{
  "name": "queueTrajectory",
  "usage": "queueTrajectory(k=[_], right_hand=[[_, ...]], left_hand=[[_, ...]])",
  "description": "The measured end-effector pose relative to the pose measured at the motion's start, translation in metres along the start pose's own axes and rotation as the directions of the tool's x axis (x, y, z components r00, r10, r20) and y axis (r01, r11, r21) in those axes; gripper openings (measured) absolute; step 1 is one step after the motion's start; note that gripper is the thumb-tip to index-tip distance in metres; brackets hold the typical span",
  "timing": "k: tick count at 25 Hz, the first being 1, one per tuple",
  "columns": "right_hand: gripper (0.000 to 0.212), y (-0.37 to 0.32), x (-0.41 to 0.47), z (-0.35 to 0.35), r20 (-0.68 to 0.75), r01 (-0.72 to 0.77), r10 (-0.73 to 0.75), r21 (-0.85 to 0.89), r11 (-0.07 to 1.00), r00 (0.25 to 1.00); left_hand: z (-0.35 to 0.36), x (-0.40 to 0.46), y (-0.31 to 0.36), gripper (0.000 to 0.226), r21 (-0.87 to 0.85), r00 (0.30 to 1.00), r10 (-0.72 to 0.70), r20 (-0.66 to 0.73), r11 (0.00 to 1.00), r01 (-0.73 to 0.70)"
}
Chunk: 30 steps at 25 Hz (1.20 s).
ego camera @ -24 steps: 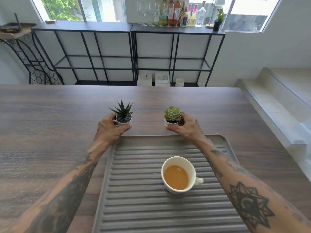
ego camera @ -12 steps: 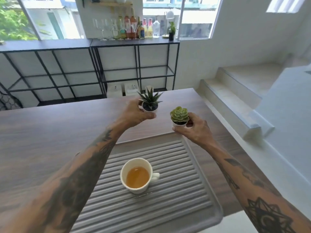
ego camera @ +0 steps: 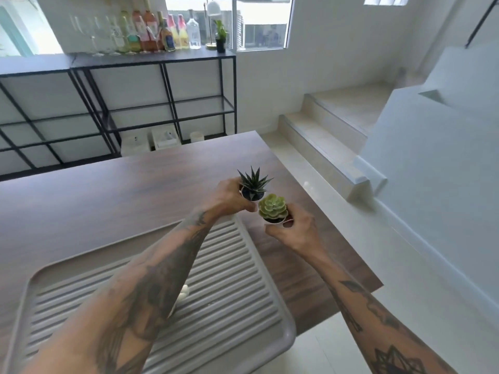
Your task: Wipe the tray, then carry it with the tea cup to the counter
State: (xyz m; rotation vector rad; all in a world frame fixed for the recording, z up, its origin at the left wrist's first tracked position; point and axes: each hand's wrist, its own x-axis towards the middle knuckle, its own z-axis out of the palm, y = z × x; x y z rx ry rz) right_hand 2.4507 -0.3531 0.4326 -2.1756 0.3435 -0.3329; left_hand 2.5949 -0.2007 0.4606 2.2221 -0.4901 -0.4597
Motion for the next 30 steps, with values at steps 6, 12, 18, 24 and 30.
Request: queueTrajectory(k=[6,12,18,24,30], right_hand=[[0.042,0.03,-0.024,-0.005,-0.057,0.011,-0.009,0.036,0.999,0.998],[0.044,0.04,-0.033,0.002,-0.12,0.038,-0.029,0.071,0.997,0.992],[0.043,0.046,-0.03,0.007,-0.124,0.082,-0.083,-0.014,0.997,0.989],[0.05,0.051,-0.03,0.006,-0.102,0.078,-0.084,-0.062,0.995,0.991],[0.064,0.036,-0.041,0.003,-0.089,0.04,-0.041,-0.022,0.999,0.995]], left_hand=[[0.034,0.005,-0.001,0.063,0.001,0.993,0.013,0.116,1.0,-0.013],[0.033,0.008,-0.005,0.055,-0.048,0.985,0.052,0.163,0.998,-0.045],[0.032,0.006,-0.006,0.065,-0.064,0.983,0.021,0.18,0.998,-0.01],[0.006,-0.012,-0.006,0.097,0.048,0.981,0.018,0.193,0.998,-0.028],[-0.071,-0.071,-0.017,0.067,0.119,0.996,0.089,-0.033,0.989,-0.084]])
